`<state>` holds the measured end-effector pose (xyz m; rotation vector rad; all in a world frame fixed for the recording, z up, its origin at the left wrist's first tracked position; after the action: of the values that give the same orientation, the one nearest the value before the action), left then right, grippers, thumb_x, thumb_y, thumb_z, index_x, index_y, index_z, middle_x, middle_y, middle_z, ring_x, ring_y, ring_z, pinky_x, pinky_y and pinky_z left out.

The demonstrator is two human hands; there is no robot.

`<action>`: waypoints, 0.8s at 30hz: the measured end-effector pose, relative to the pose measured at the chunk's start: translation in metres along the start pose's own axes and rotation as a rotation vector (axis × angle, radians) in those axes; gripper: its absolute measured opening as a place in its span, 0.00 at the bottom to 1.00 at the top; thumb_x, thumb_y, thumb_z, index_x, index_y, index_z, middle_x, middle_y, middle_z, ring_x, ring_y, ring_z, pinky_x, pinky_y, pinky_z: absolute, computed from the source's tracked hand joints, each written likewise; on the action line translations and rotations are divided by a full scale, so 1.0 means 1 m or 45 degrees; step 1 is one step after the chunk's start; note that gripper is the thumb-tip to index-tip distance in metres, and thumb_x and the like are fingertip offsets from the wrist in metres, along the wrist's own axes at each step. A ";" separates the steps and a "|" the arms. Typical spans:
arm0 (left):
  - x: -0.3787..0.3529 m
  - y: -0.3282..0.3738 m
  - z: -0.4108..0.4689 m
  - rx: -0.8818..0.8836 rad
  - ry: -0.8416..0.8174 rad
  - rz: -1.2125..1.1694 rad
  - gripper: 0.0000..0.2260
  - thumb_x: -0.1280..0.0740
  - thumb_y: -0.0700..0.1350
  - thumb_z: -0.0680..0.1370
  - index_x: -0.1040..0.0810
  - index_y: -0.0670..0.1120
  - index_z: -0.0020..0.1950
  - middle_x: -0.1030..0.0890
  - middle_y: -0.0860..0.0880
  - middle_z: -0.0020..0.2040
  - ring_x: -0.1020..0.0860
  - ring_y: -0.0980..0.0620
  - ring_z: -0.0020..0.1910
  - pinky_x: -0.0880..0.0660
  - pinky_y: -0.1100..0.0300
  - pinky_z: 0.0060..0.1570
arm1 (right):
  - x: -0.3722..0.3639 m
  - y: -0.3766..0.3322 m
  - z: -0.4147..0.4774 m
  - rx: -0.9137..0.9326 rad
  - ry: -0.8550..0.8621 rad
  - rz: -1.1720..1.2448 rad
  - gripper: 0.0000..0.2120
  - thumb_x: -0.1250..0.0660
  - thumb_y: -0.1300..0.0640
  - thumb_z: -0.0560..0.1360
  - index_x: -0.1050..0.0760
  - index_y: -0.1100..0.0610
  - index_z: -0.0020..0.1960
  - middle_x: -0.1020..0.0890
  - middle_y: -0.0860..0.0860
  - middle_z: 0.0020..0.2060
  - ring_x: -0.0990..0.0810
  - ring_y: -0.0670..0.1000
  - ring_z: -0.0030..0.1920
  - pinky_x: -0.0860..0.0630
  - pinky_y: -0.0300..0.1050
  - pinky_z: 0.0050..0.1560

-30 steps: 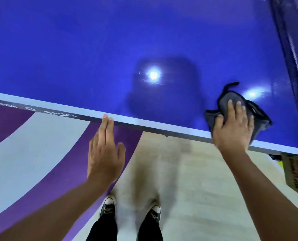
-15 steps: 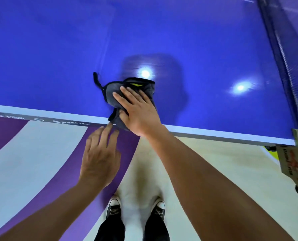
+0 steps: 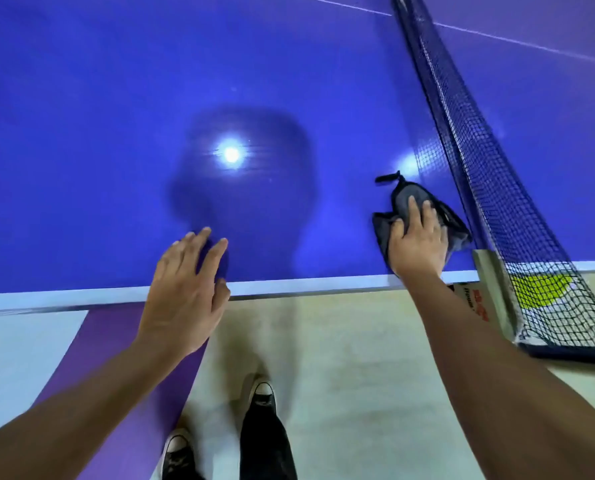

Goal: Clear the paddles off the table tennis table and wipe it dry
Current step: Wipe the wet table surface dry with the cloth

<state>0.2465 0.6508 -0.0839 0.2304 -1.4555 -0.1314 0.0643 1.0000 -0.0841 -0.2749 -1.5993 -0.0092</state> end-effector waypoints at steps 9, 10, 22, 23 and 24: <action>-0.010 0.009 0.025 0.162 0.028 0.006 0.24 0.44 0.46 0.78 0.28 0.41 0.73 0.29 0.38 0.74 0.31 0.35 0.73 0.33 0.40 0.70 | -0.024 -0.127 0.076 0.056 0.036 0.012 0.31 0.50 0.45 0.82 0.49 0.52 0.83 0.48 0.53 0.83 0.52 0.52 0.82 0.59 0.61 0.80; -0.010 0.009 0.024 0.164 0.029 0.015 0.24 0.44 0.47 0.78 0.28 0.41 0.73 0.30 0.39 0.74 0.32 0.36 0.73 0.34 0.41 0.71 | -0.032 -0.165 0.066 0.230 0.012 -0.002 0.31 0.49 0.45 0.82 0.48 0.52 0.83 0.47 0.53 0.83 0.51 0.52 0.82 0.58 0.60 0.80; -0.007 0.010 0.024 0.213 -0.012 0.033 0.25 0.44 0.49 0.78 0.29 0.44 0.74 0.31 0.43 0.76 0.35 0.40 0.75 0.39 0.47 0.74 | -0.035 -0.198 0.073 0.604 0.035 0.117 0.32 0.48 0.43 0.78 0.36 0.50 0.80 0.37 0.53 0.80 0.39 0.54 0.79 0.46 0.56 0.79; -0.007 0.009 0.025 0.215 -0.035 0.035 0.25 0.44 0.49 0.78 0.29 0.45 0.74 0.31 0.44 0.76 0.34 0.40 0.75 0.39 0.47 0.74 | -0.029 -0.163 0.096 0.472 0.049 0.093 0.32 0.49 0.42 0.78 0.38 0.50 0.81 0.38 0.55 0.80 0.40 0.55 0.80 0.47 0.57 0.79; -0.004 0.004 0.024 0.230 -0.053 0.030 0.25 0.44 0.49 0.78 0.29 0.45 0.74 0.32 0.44 0.76 0.34 0.41 0.75 0.39 0.47 0.74 | -0.021 -0.136 0.114 0.364 0.058 0.080 0.33 0.50 0.41 0.78 0.40 0.51 0.81 0.39 0.55 0.80 0.42 0.55 0.80 0.48 0.58 0.80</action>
<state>0.2215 0.6540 -0.0848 0.3590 -1.5124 0.0146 -0.0724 0.8841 -0.0881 -0.1016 -1.5239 0.2581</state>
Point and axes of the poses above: each hand's wrist, its own z-axis towards the middle knuckle, its own x-axis out of the back of the hand, y = z × x, the point moved 6 cm from there along z, towards the middle knuckle
